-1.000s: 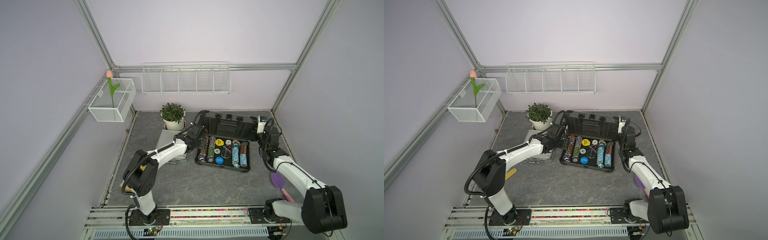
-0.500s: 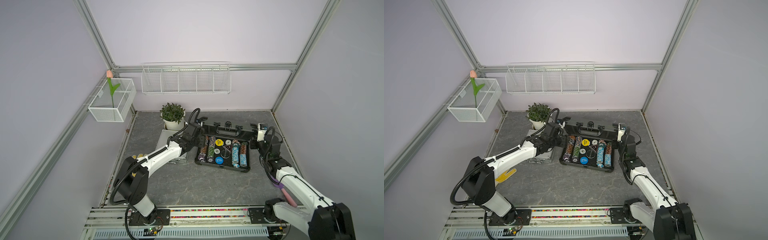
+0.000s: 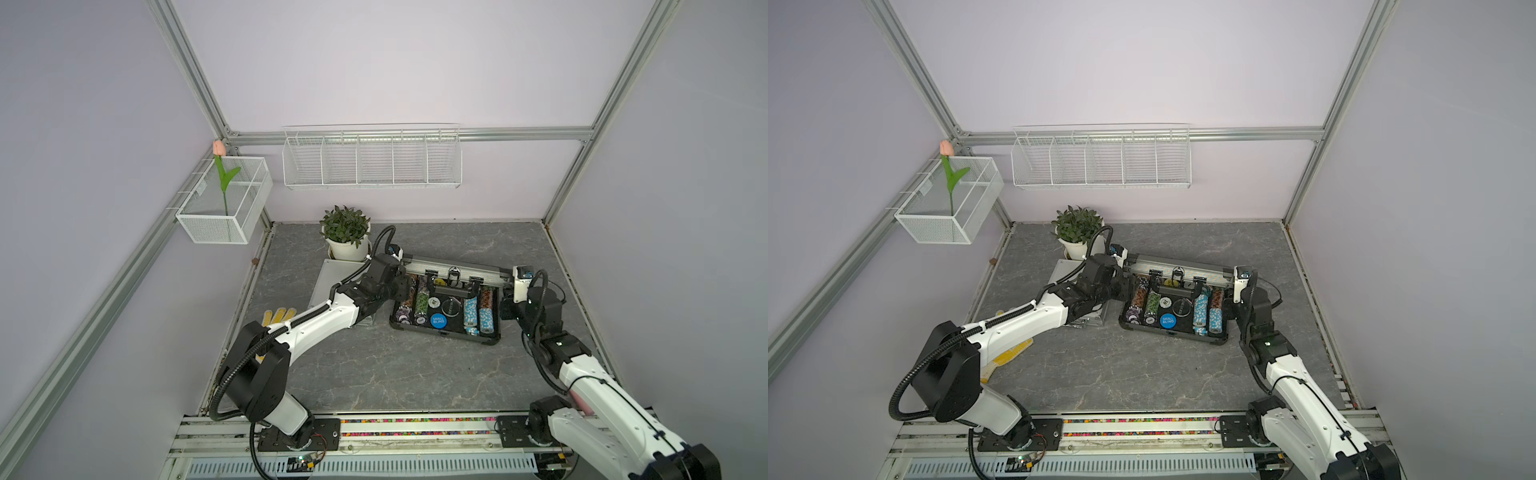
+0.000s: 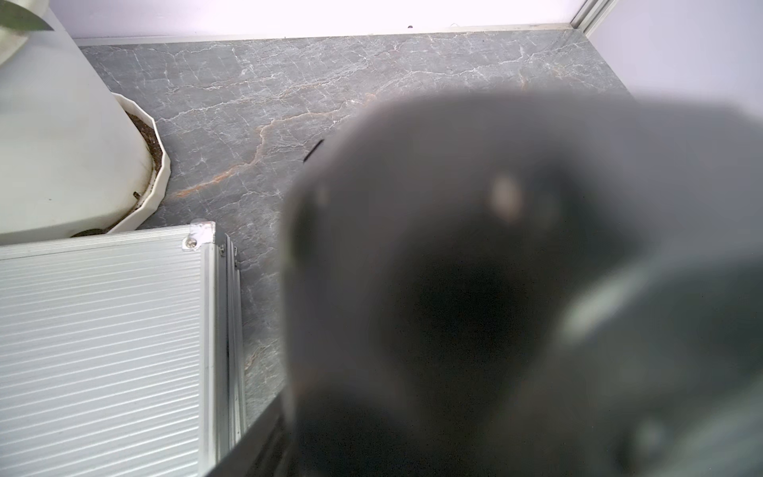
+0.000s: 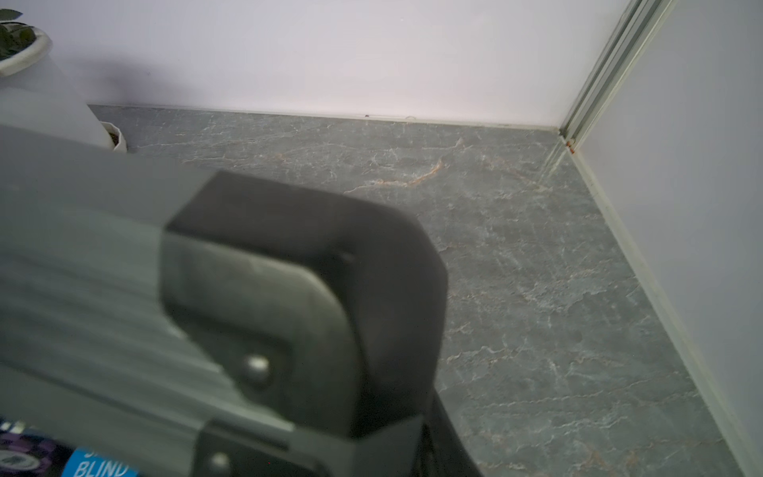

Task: Close the poker set cases
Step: Close the lid of the poker set case.

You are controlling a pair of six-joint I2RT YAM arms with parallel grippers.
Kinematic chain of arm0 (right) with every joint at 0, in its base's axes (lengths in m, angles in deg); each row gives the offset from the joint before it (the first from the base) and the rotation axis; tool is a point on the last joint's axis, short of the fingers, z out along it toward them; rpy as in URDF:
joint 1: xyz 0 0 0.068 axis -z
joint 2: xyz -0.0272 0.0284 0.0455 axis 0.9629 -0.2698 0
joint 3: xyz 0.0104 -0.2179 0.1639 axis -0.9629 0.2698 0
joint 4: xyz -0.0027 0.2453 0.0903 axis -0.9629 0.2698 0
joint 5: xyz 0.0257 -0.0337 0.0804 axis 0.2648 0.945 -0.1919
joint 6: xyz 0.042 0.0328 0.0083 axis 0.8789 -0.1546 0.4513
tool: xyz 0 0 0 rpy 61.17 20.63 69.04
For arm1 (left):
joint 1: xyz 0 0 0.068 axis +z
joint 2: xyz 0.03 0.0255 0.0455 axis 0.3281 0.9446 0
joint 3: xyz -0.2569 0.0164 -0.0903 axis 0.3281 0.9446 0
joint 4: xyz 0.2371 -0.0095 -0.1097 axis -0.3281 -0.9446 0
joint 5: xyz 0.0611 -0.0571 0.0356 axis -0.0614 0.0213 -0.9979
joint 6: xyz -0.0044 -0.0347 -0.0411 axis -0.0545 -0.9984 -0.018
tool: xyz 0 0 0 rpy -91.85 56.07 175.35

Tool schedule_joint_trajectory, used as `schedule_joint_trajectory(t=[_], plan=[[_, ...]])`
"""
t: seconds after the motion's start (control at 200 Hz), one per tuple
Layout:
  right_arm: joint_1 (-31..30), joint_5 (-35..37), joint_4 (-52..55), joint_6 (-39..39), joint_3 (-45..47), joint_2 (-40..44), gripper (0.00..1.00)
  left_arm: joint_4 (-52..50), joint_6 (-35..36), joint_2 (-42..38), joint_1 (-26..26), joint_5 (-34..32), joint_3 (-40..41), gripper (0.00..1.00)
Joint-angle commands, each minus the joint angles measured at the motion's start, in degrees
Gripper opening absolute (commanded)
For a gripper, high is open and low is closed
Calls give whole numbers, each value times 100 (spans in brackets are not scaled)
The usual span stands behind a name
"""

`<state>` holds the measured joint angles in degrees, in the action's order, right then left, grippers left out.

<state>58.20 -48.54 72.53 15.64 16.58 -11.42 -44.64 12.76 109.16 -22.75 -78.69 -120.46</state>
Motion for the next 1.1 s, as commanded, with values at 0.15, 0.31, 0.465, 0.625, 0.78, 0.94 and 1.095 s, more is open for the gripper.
schedule_joint_trajectory(t=[0.15,0.31,0.465,0.625,0.78,0.94,1.095], plan=[[-87,-309,366,313,57,281,48,179,19,-73,-61,-204,28,62],[-178,-319,751,465,6,411,59,153,87,-57,-67,-243,46,62],[-307,-454,1136,575,-34,587,65,95,152,-4,-70,-297,11,62],[-486,-722,1389,616,-60,680,67,91,159,-10,-71,-315,28,62],[-857,-940,1487,564,-98,540,67,38,175,-30,-71,-358,37,62],[-1500,-1082,1305,590,-23,275,67,-6,177,-31,-65,-377,37,62],[-2271,-1003,967,614,48,-123,66,-49,179,-37,-71,-395,37,62]])
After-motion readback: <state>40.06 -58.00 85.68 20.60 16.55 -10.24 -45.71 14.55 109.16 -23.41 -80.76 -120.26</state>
